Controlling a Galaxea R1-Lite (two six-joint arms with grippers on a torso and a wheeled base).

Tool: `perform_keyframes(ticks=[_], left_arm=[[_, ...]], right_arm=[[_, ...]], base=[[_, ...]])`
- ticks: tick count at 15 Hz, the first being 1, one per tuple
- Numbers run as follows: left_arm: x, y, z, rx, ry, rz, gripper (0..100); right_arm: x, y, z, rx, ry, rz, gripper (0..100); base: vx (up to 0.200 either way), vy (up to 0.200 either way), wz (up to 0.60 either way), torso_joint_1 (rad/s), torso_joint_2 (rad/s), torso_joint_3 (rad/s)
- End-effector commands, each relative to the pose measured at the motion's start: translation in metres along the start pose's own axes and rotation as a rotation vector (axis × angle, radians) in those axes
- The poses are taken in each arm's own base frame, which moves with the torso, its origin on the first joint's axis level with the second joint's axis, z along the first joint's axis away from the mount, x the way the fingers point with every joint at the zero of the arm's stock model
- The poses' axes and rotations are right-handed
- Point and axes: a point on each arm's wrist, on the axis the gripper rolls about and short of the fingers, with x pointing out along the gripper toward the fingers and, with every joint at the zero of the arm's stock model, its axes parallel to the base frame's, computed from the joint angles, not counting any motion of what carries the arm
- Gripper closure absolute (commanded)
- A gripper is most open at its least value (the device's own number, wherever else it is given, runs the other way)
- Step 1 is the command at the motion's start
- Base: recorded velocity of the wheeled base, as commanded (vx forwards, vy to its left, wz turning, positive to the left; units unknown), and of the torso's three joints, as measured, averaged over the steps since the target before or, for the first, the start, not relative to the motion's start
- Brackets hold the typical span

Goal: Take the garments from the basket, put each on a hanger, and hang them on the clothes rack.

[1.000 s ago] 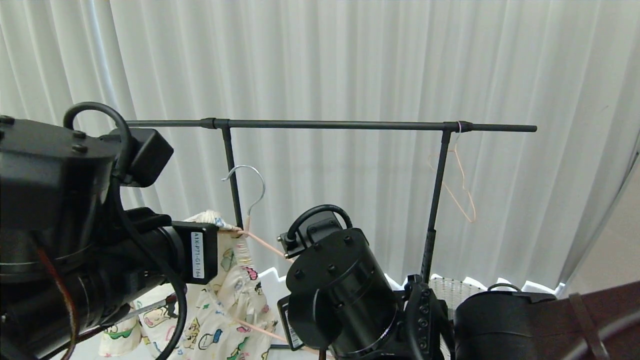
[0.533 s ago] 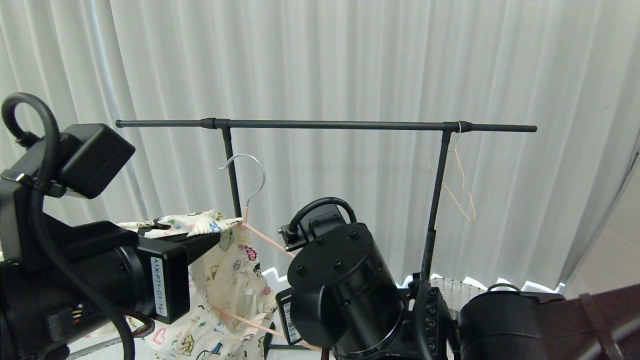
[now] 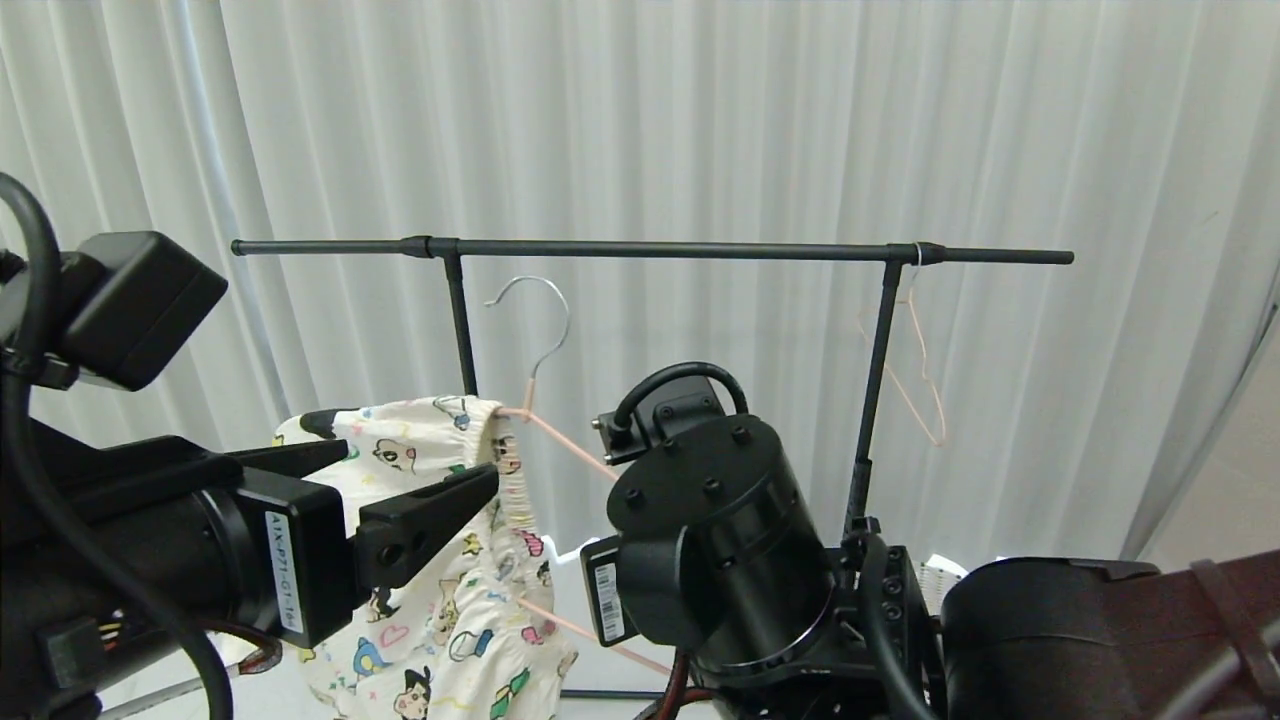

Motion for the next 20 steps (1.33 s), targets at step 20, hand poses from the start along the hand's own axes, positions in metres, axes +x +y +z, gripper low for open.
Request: perform_keyframes(ticks=[20], left_arm=[[-0.027, 0.027, -0.047, 0.344, 0.045, -0.457, 0]], right_arm=[[-0.103, -0.09, -0.07, -0.193, -0.044, 0.121, 100]], base=[[0.0, 0.0, 0.0, 0.0, 0.0, 0.0]])
